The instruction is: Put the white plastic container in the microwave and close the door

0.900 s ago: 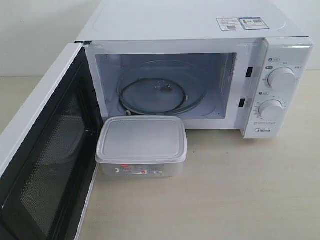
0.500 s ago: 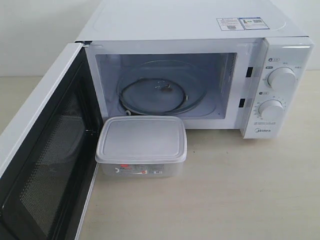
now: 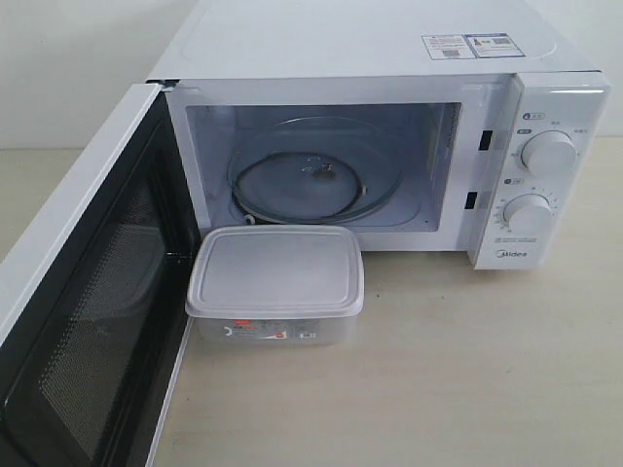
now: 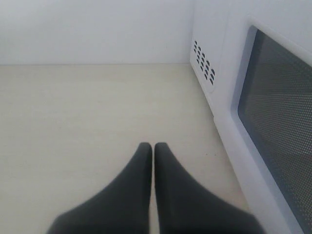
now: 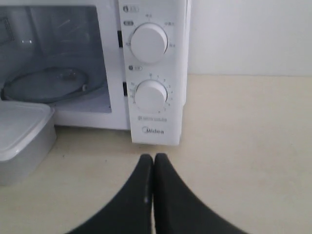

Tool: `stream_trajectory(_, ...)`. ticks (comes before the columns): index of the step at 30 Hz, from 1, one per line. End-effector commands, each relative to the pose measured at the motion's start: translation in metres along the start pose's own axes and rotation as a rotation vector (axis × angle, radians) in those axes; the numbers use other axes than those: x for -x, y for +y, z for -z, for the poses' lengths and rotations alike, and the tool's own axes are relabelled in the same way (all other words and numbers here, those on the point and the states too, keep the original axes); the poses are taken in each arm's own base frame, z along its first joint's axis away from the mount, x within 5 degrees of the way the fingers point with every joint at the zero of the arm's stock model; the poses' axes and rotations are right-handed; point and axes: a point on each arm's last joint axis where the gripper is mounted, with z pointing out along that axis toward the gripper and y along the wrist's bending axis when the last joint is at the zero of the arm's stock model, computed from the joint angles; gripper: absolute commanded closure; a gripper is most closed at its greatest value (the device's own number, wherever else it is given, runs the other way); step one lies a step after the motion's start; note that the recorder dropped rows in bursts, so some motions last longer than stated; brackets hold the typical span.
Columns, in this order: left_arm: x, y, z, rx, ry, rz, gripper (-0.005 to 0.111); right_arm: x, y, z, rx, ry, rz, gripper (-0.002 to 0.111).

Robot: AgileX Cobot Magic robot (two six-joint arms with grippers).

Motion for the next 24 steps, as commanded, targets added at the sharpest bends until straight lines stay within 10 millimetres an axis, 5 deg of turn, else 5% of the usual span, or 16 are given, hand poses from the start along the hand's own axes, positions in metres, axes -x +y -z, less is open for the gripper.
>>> stream_trajectory(1, -0.001, 0.0, 0.0, 0.006, 0.001, -0.002, 0.102, 0.017, 0.0, 0.002, 0.012, -0.187, -0.13, 0.109)
stream_trajectory(6, -0.001, 0.0, 0.0, 0.006, 0.001, -0.002, 0.102, 0.038, -0.003, 0.009, 0.009, -0.43, -0.183, 0.109)
stream_trajectory(11, -0.001, 0.0, 0.0, 0.006, 0.001, -0.002, 0.102, 0.044, -0.002, 0.012, 0.006, -0.494, -0.129, 0.109)
stream_trajectory(15, -0.001, 0.0, 0.0, 0.006, 0.001, -0.002, 0.102, 0.08, 0.002, 0.025, 0.009, -0.572, -0.018, 0.109)
stream_trajectory(19, -0.001, 0.0, 0.0, 0.006, 0.001, -0.002, 0.102, 0.112, 0.003, 0.017, -0.009, -0.407, 0.047, 0.109)
stream_trajectory(24, -0.001, 0.0, 0.0, 0.006, 0.001, -0.002, 0.102, 0.119, 0.003, -0.017, -0.015, -0.165, 0.015, 0.109)
